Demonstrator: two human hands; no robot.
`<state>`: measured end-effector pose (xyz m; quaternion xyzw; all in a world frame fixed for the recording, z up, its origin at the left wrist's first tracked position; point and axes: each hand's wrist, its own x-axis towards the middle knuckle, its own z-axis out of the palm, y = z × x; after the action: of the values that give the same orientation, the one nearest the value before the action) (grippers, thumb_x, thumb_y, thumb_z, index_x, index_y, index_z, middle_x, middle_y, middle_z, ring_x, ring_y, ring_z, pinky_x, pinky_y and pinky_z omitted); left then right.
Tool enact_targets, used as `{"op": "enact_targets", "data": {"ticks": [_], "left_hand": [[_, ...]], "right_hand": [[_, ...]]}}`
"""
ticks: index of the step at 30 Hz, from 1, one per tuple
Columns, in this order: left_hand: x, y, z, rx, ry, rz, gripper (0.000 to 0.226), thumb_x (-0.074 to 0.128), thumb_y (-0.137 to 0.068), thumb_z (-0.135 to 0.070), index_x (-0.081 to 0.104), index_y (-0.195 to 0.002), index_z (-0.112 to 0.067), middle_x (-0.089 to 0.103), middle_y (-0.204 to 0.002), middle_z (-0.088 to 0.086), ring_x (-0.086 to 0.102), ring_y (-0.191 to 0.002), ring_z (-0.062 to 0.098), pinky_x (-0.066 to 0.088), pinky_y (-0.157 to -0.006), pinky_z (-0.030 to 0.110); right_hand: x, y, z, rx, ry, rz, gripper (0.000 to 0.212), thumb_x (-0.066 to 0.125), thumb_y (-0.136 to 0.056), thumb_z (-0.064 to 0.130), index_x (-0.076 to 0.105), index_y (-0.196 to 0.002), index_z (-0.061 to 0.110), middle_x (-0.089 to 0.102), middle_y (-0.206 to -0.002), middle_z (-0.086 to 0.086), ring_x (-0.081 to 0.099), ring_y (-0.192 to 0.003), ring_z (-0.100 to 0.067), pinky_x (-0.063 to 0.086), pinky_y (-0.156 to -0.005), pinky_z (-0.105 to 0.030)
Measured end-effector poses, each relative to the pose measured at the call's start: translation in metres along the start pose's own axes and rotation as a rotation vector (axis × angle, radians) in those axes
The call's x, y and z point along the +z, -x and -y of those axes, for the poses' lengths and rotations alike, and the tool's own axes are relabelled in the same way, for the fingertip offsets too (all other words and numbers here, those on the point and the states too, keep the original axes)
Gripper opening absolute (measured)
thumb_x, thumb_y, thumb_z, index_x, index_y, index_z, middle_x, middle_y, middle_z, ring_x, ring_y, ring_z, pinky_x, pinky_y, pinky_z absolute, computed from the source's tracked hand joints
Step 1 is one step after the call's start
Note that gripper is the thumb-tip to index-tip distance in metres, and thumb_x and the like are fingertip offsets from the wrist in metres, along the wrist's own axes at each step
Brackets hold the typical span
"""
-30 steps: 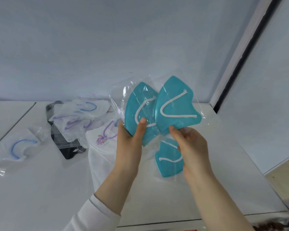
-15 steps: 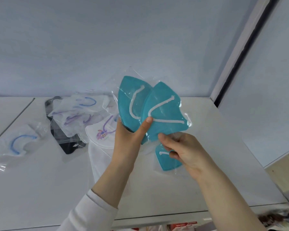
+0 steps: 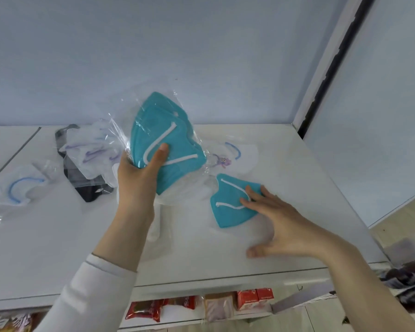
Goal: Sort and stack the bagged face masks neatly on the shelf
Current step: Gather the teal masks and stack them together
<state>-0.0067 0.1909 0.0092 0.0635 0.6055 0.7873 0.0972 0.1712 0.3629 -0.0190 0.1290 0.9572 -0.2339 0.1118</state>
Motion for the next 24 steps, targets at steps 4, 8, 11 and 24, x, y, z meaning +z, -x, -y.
{"op": "enact_targets", "data": {"ticks": [4, 8, 11, 24], "left_hand": [[0.001, 0.014, 0.005, -0.009, -0.006, 0.0, 0.028, 0.072, -0.08, -0.023, 0.06, -0.105, -0.022, 0.07, -0.096, -0.006, 0.07, -0.086, 0.011, 0.055, -0.066, 0.021], [0.003, 0.03, 0.011, -0.026, 0.005, -0.015, 0.029, 0.072, -0.081, -0.022, 0.058, -0.107, -0.022, 0.069, -0.099, -0.003, 0.069, -0.088, 0.013, 0.055, -0.066, 0.021], [0.003, 0.041, 0.015, -0.024, 0.005, -0.035, 0.035, 0.072, -0.081, -0.023, 0.057, -0.112, -0.019, 0.068, -0.102, -0.002, 0.068, -0.093, 0.016, 0.056, -0.07, 0.024], [-0.002, 0.08, 0.02, -0.043, -0.106, 0.041, 0.03, 0.07, -0.081, -0.027, 0.057, -0.107, -0.022, 0.068, -0.096, -0.004, 0.067, -0.089, 0.014, 0.055, -0.063, 0.018]], "right_hand": [[0.013, 0.028, -0.003, -0.023, 0.069, 0.031, 0.128, 0.051, -0.036, 0.09, -0.003, -0.143, 0.044, -0.022, -0.138, 0.032, -0.024, -0.133, 0.004, -0.005, -0.117, -0.026], [0.028, 0.046, -0.006, -0.098, 0.14, -0.182, 0.103, 0.078, -0.053, 0.059, 0.024, -0.14, 0.044, 0.011, -0.138, 0.021, 0.004, -0.13, -0.004, 0.015, -0.112, -0.026], [0.036, 0.056, -0.018, -0.216, 0.157, -0.373, 0.072, 0.088, -0.048, 0.04, 0.058, -0.114, 0.034, 0.047, -0.114, 0.01, 0.034, -0.108, -0.008, 0.046, -0.087, -0.034], [-0.014, 0.068, 0.003, -0.013, -0.779, -0.81, 0.011, 0.06, -0.088, 0.023, 0.053, -0.08, 0.025, 0.059, -0.079, 0.01, 0.055, -0.062, 0.011, 0.042, -0.056, -0.005]]}}
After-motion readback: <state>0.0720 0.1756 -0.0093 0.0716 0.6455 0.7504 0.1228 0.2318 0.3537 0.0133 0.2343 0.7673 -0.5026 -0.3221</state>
